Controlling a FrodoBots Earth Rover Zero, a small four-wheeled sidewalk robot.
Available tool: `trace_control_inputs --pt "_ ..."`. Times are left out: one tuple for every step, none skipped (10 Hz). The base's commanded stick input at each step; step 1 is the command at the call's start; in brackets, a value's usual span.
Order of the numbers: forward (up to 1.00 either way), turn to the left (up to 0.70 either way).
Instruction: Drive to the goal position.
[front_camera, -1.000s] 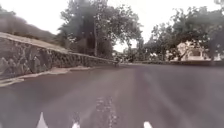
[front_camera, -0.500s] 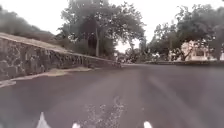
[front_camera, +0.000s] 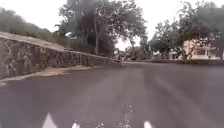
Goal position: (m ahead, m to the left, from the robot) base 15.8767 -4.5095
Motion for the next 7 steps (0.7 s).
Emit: trace_control_inputs --pt "0.85 0.00" --pt "0.85 -0.09" --pt "0.85 -0.19" --pt "0.85 -0.24" --pt "0.85 -0.24" --pt "0.85 -0.24" --pt "0.85 -0.24"
